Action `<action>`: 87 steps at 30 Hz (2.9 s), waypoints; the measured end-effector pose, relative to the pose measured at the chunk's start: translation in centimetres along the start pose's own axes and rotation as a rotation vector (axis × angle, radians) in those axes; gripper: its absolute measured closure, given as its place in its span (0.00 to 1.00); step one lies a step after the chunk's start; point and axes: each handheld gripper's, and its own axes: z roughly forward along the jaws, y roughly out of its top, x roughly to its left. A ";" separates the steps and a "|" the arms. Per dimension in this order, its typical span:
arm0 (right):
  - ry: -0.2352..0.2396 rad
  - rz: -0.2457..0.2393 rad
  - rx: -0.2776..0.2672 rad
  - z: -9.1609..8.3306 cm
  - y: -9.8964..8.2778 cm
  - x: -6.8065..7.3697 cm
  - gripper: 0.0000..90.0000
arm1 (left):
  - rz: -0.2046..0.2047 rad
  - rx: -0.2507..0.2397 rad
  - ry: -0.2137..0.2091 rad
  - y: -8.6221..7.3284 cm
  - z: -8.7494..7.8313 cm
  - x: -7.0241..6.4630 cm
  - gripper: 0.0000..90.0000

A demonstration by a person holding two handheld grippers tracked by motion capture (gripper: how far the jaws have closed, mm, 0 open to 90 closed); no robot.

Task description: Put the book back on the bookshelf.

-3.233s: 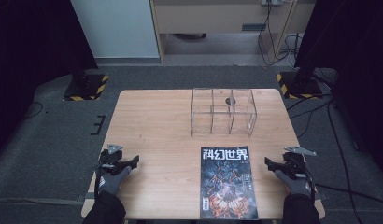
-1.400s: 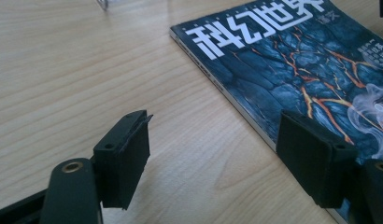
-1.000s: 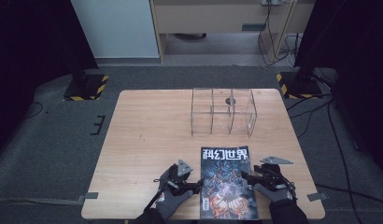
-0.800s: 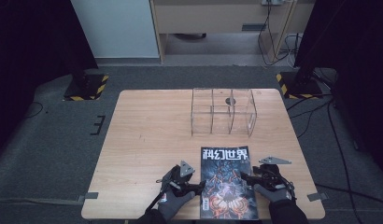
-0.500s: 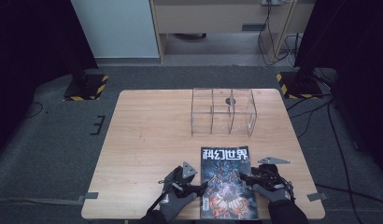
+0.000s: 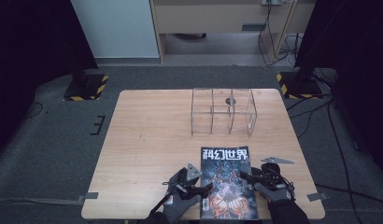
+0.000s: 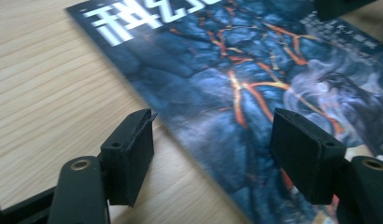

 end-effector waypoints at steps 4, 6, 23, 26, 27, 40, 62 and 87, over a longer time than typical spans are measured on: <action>0.008 0.021 -0.001 0.0 0.0 -0.1 0.41 | 0.007 0.001 -0.008 0.1 0.1 -0.3 0.33; 0.013 0.024 -0.003 0.0 0.0 -0.2 0.41 | 0.005 0.000 -0.011 0.1 0.1 -0.2 0.33; 0.118 0.101 -0.100 -1.1 0.3 -0.4 0.47 | 0.002 0.004 -0.006 0.1 0.1 -0.2 0.33; 0.107 0.096 -0.092 -1.0 0.2 -0.5 0.47 | 0.003 0.003 -0.005 0.0 0.1 -0.2 0.33; 0.104 0.101 -0.082 -0.9 0.2 -0.5 0.47 | 0.003 0.003 -0.005 0.0 0.1 -0.2 0.33; 0.021 0.061 0.002 -0.1 0.0 -0.2 0.46 | 0.005 -0.001 -0.005 0.0 0.1 -0.2 0.33; 0.249 0.085 -0.062 -0.4 0.6 0.7 0.46 | -0.016 -0.003 0.020 0.0 0.0 0.4 0.30; 0.228 0.016 0.037 0.7 0.8 1.2 0.39 | -0.009 0.000 0.016 0.0 0.0 0.4 0.28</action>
